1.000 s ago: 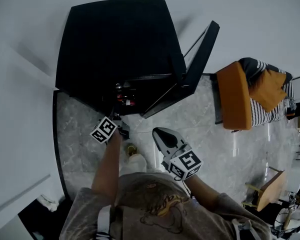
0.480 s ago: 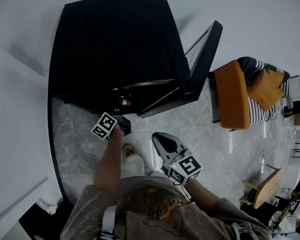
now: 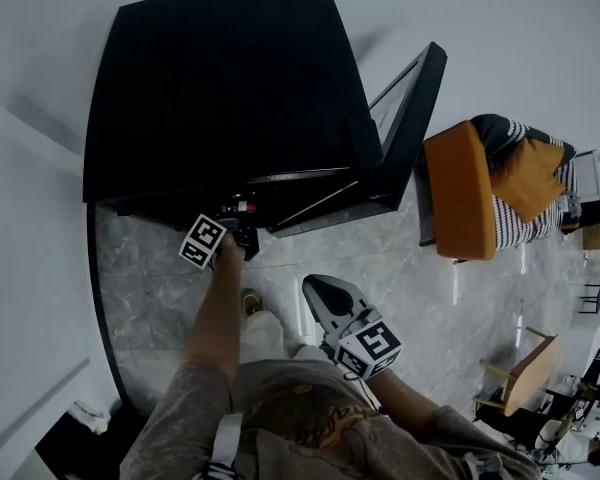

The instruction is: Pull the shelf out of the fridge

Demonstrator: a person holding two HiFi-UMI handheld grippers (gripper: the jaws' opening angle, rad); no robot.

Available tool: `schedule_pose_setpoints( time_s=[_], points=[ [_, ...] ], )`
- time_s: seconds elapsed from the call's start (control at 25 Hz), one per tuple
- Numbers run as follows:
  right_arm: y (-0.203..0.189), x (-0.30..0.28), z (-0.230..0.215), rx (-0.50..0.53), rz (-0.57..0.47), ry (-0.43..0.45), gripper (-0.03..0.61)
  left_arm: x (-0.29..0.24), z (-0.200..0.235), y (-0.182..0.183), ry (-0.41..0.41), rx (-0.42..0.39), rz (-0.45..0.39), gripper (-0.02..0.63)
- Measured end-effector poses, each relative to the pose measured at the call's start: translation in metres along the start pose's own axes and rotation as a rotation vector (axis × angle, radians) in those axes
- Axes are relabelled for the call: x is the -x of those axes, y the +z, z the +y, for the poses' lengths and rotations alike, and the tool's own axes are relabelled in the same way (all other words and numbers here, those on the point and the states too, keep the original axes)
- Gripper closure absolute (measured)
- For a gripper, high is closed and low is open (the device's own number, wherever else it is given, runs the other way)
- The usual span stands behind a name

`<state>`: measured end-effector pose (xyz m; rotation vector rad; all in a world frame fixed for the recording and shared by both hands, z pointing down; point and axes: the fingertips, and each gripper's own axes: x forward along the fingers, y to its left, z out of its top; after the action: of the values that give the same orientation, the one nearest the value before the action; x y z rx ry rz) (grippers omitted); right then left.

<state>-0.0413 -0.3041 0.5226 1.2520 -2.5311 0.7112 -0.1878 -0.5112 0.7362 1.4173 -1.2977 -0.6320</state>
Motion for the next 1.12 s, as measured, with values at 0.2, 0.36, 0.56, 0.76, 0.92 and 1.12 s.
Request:
schedule_pose_setpoints(
  time_s=[0.2,0.36,0.56,0.76,0.92,1.12],
  points=[
    [-0.004,0.004,-0.005,-0.009,0.009,-0.015,0.557,0.003,0.004,-0.005,-0.017,0.047,-0.021,0.488],
    [-0.005,0.007,-0.007,-0.008,0.016,-0.027,0.557,-0.004,0.014,-0.008,-0.001,0.069,-0.019,0.482],
    [-0.013,0.012,-0.007,-0.011,0.029,-0.034,0.557,-0.022,0.018,-0.008,-0.024,0.077,-0.015,0.482],
    [-0.020,0.017,-0.010,-0.024,0.042,-0.051,0.557,-0.037,0.015,-0.006,-0.051,0.080,-0.021,0.484],
    [-0.022,0.018,-0.013,-0.026,0.048,-0.057,0.557,-0.045,0.014,0.001,-0.065,0.075,-0.037,0.505],
    [-0.023,0.017,-0.010,-0.021,0.057,-0.048,0.557,-0.050,0.015,0.009,-0.084,0.100,-0.069,0.529]
  ],
)
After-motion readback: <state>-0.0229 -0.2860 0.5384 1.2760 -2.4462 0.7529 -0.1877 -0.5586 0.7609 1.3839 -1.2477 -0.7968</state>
